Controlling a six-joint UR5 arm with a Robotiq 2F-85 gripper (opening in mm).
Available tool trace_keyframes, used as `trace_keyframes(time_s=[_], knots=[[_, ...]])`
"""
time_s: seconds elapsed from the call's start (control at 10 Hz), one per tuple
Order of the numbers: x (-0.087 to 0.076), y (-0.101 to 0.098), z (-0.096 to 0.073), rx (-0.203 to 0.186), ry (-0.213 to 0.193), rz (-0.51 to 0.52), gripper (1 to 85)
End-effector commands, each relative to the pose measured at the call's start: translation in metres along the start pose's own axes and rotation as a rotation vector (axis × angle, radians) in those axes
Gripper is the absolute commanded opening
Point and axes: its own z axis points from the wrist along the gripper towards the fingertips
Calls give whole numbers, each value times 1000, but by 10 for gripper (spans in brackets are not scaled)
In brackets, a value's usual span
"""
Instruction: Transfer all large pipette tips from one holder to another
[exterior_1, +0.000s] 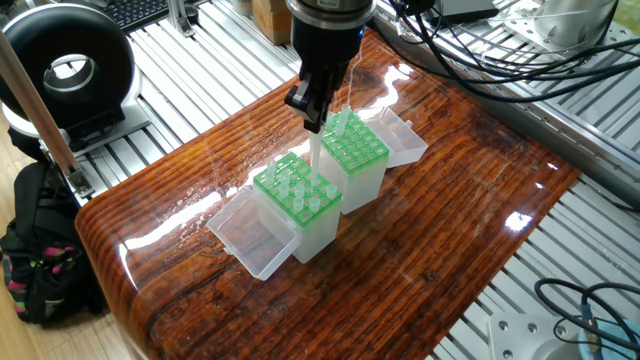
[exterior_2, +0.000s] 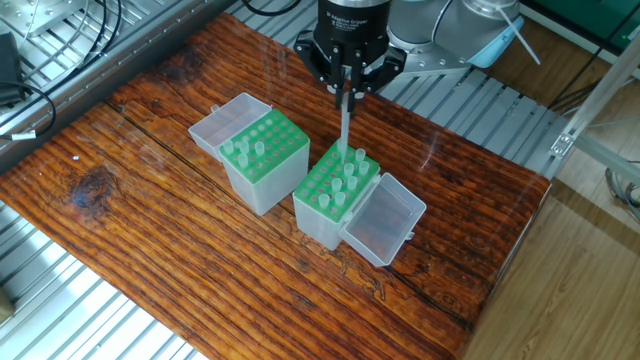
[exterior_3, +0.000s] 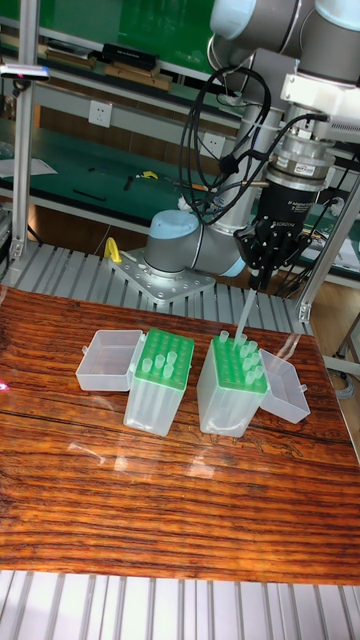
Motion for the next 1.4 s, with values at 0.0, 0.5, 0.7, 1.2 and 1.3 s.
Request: trace_keyframes(time_s=[0.0, 0.5, 0.7, 1.2, 1.3], knots=[[-2, 5, -2, -17, -10, 7, 57], [7, 3, -3, -5, 12, 7, 53], [8, 7, 2, -8, 11, 18, 53], [12, 3, 9, -4, 11, 13, 50], [12, 3, 9, -7, 10, 12, 50]])
